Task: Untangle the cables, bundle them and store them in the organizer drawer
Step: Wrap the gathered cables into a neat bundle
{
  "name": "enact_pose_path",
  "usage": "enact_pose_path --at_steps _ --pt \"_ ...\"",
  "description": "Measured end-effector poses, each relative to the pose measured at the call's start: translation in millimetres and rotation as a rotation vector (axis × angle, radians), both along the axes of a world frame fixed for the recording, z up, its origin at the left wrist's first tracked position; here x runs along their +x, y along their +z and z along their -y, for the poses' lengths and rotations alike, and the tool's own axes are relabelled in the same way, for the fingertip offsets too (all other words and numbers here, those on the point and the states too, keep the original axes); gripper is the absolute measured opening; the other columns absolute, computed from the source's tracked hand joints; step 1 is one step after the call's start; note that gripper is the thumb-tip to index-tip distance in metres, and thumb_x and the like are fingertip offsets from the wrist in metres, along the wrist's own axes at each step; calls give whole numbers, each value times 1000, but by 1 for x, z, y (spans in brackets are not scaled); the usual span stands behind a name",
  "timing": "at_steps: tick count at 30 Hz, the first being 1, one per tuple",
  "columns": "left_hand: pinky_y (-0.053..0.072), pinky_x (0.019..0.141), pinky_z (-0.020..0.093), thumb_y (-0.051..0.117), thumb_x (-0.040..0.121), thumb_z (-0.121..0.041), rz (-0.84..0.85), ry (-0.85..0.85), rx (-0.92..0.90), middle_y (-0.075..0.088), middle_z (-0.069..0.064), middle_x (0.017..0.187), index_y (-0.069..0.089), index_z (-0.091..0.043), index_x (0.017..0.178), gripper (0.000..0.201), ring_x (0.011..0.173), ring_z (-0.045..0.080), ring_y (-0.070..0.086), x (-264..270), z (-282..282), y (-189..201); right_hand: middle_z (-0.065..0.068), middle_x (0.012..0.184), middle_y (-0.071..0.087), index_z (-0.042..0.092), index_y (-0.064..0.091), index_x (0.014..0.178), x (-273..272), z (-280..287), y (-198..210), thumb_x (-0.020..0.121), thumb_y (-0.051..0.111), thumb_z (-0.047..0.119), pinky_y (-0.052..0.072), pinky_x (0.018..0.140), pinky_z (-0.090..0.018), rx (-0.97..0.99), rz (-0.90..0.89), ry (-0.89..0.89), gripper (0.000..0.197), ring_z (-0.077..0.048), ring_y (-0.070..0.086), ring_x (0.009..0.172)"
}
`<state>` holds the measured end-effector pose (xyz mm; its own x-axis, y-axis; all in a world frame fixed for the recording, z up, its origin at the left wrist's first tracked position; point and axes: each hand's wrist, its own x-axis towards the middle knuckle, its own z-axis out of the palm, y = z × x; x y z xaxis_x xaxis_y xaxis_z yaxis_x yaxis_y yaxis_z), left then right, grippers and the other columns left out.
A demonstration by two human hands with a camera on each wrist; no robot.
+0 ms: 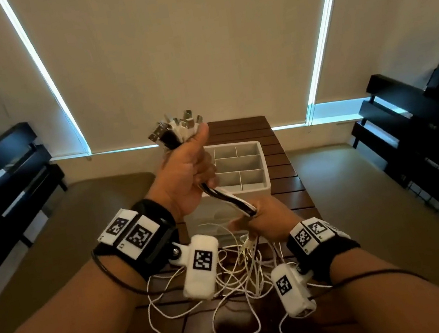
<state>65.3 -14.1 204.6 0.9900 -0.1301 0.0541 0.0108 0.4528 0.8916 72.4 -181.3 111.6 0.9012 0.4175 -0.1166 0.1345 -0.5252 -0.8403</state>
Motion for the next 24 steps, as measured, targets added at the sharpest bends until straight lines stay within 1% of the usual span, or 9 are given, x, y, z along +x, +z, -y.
enact_pose_path --at_steps 4,9,13,15,16,18,20,22,24 --pt "22 39 21 52 92 -44 26 51 -29 21 -7 36 34 -20 42 58 30 8 21 5 -24 17 -10 68 69 23 67 72 1 6 -3 77 78 34 49 56 -25 -12 -2 -19 16 -11 60 55" --pt "21 39 21 53 94 -47 41 175 -47 20 -7 38 27 -20 46 60 33 8 18 3 -56 28 4 60 64 21 69 69 0 20 -25 78 78 26 47 56 -27 -144 16 -51 14 -5 54 48" --pt "20 38 19 52 96 -46 54 193 92 22 -7 41 29 -20 51 56 35 8 20 -1 -68 31 -1 71 65 21 69 78 -5 24 -41 83 69 38 43 61 -28 -324 67 8 17 -14 59 65" --pt "17 38 18 54 96 -39 62 178 333 30 -9 43 50 -21 55 46 36 7 25 -7 -57 27 -3 87 68 17 71 95 -9 17 -47 87 65 38 43 68 -27 -439 131 58 23 -20 63 81" --pt "20 37 19 58 95 -38 82 182 526 36 -8 44 60 -23 62 36 36 8 30 -10 -49 23 -6 96 69 15 69 104 -9 13 -49 89 63 36 43 71 -27 -494 153 81 26 -23 64 90" --pt "34 41 19 66 89 -41 184 160 1016 51 -9 51 64 -28 75 19 43 3 46 -22 -32 17 -10 106 68 11 66 111 -11 3 -52 91 61 30 47 77 -30 -615 182 121 28 -27 64 100" --pt "38 55 10 70 81 -47 251 44 1383 60 -15 62 60 -33 77 18 63 -4 58 -31 -11 7 -13 102 66 8 65 106 -9 -4 -52 92 58 24 47 77 -31 -695 217 160 22 -30 63 100" --pt "35 54 16 78 71 -50 161 -28 1547 56 -13 68 51 -33 71 32 68 1 56 -36 5 -6 -10 96 64 11 64 100 -7 -11 -47 91 59 26 45 73 -29 -690 252 166 19 -29 63 97" --pt "34 52 19 81 67 -49 127 -61 1594 56 -8 71 50 -28 71 38 65 5 53 -35 8 -20 -7 103 65 14 61 114 -4 -17 -40 90 61 35 44 72 -28 -679 282 156 33 -25 63 95"
